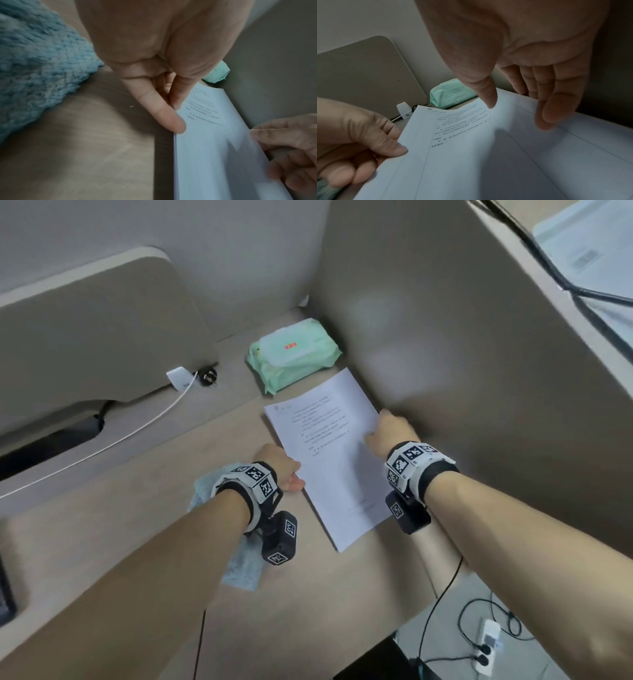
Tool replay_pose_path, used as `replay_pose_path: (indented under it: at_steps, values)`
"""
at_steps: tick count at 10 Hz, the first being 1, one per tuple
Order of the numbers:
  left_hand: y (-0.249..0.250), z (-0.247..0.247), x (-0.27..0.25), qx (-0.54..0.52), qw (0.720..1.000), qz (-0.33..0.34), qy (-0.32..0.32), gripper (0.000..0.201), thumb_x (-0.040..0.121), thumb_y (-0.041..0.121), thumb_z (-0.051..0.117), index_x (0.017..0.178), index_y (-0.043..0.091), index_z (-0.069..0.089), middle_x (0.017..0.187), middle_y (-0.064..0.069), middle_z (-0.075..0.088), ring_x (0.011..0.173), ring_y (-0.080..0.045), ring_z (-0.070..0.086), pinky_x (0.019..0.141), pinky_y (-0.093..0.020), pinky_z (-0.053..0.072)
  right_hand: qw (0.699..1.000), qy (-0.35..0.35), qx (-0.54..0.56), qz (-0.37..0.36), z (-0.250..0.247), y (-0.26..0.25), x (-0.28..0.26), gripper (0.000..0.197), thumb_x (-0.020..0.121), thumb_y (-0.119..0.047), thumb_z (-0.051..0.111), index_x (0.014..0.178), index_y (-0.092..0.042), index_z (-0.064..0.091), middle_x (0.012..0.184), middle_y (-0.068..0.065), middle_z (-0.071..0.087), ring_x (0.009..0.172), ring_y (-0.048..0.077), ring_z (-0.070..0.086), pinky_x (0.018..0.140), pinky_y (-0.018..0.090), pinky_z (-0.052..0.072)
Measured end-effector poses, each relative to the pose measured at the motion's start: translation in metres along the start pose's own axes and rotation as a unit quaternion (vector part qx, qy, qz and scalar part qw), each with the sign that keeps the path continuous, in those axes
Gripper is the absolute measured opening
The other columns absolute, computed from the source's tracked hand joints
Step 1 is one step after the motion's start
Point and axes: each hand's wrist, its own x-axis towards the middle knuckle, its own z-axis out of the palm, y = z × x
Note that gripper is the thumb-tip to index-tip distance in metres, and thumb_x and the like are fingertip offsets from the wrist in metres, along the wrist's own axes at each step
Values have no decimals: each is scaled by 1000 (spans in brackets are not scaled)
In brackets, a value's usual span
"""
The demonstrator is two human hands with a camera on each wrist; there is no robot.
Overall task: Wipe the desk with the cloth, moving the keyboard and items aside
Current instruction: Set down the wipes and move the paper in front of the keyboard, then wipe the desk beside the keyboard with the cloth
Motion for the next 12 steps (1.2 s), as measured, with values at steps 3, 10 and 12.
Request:
replay_pose_path:
  at_steps: [3,10,12]
  values:
    - [-14,-7,-9,7,999,35,20,10,87,8,64,85,0,59,78,-17,68,67,-29,70,73,-46,62,999,20,-38,-28,-2,-18,-22,43,93,-30,53,127,-6,41,127,17,51,112,38,55,79,39,44]
    - [-251,-266,-130,80,955,89,271,18,71,37,46,73,24,60,78,-3,73,75,-31,70,79,-42,58,917,-124,-201,-322,191,-180,-194,65,81,-46,60,136,-29,30,137,13,30,101,38,59,87,50,54]
    - [-318,-310,-165,47,941,55,330,17,82,32,48,74,27,61,80,1,73,77,-27,70,78,-40,59,906,-26,-306,-291,174,-231,-164,51,91,-32,45,139,-19,38,144,10,26,129,41,39,98,50,45]
